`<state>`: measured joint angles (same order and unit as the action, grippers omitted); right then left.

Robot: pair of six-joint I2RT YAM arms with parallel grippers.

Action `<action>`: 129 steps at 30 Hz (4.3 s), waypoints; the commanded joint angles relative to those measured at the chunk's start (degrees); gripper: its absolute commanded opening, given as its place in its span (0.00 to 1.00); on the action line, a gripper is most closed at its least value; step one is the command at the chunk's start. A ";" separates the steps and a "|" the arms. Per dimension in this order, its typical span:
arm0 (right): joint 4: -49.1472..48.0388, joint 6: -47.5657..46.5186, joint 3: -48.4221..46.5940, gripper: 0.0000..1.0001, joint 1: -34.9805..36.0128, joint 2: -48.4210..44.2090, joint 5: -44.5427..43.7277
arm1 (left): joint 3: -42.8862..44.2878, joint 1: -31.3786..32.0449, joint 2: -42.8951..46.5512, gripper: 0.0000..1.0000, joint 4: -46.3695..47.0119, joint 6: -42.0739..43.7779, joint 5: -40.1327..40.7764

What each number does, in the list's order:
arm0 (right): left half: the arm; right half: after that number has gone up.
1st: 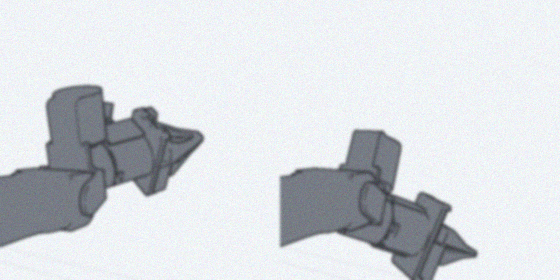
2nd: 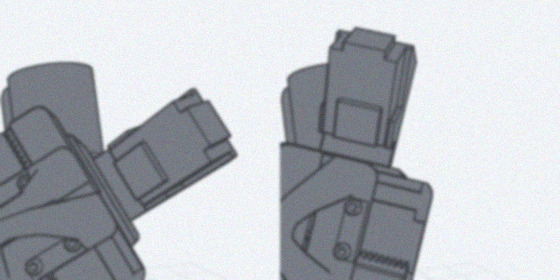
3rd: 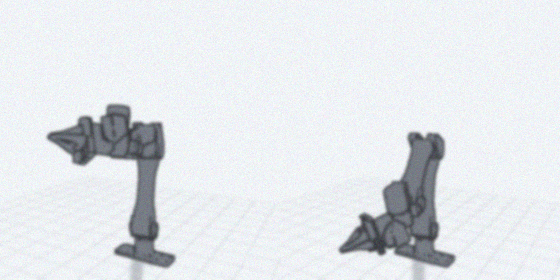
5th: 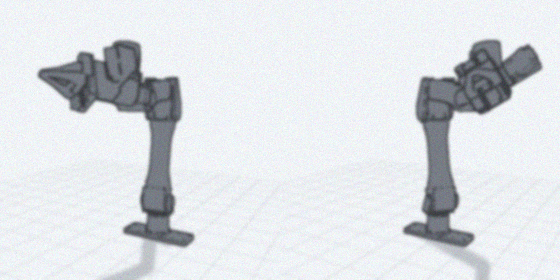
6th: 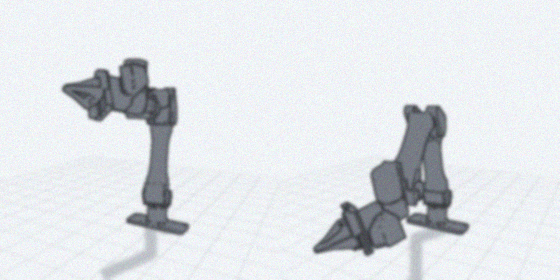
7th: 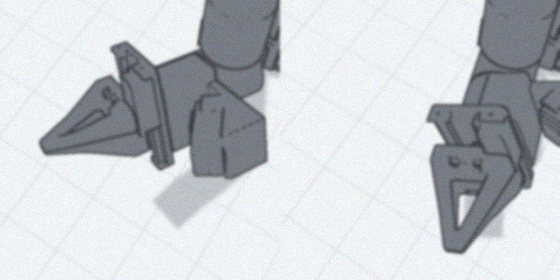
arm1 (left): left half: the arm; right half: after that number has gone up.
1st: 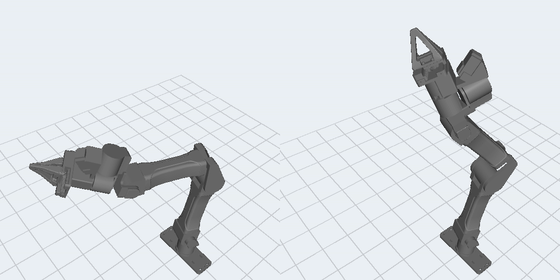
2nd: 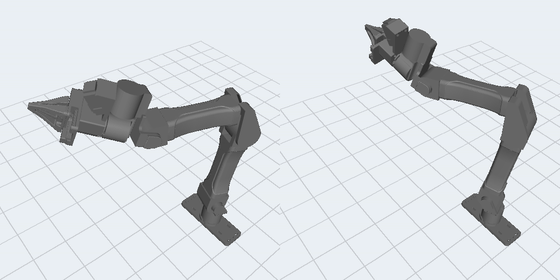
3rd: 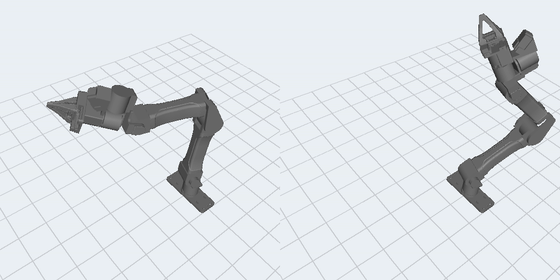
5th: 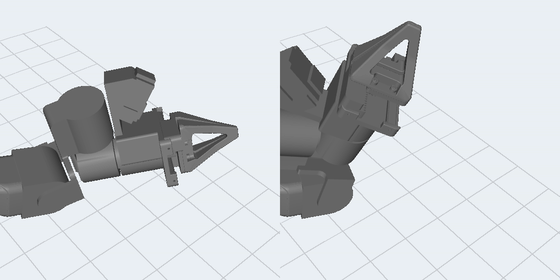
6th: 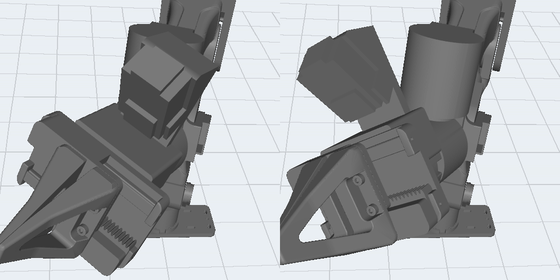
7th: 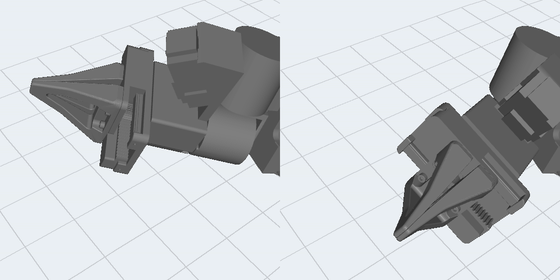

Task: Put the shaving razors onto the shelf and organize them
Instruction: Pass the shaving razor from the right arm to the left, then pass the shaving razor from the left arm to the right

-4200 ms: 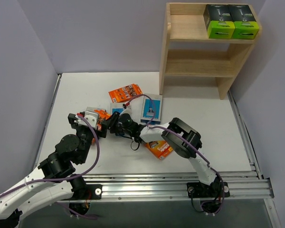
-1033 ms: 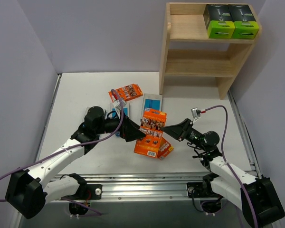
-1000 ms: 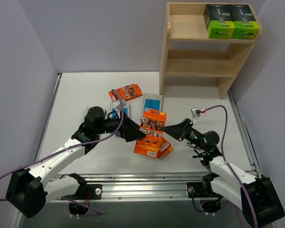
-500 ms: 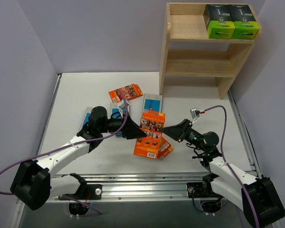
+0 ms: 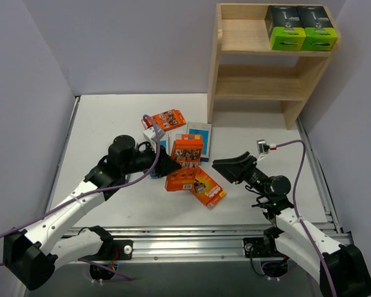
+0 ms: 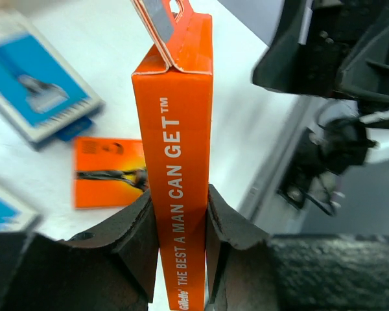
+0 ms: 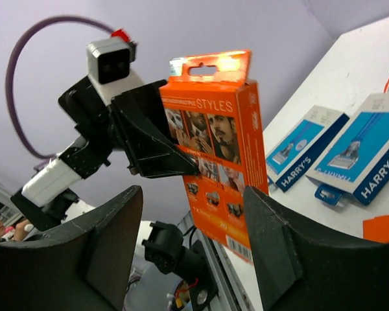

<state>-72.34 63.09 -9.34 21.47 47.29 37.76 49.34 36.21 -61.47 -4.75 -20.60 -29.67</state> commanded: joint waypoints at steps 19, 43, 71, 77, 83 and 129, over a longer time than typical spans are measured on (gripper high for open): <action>64.76 -18.27 -43.46 0.70 0.32 2.10 -5.68 | 10.17 23.37 4.35 0.02 1.93 56.00 56.72; 94.39 -20.63 -65.19 0.51 -0.47 10.28 -2.51 | -7.86 44.82 -9.19 0.02 65.21 119.12 82.49; 89.48 -18.71 -62.29 0.46 -1.00 12.57 1.26 | -10.76 48.87 -10.33 0.02 65.31 120.80 82.67; 88.07 -17.74 -61.50 0.36 -1.08 12.83 2.32 | -10.93 49.13 -10.16 0.02 65.05 120.36 82.85; 87.19 -17.56 -60.44 0.34 -1.17 13.36 3.37 | -11.20 49.49 -9.81 0.02 64.70 120.18 82.84; 75.95 -3.42 -45.15 0.00 -7.14 2.37 4.26 | -14.01 47.73 1.61 0.94 49.32 99.70 81.00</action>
<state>6.09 57.14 -55.44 15.46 51.11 44.23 35.11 83.81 -62.85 43.90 81.12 51.18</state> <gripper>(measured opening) 0.250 0.940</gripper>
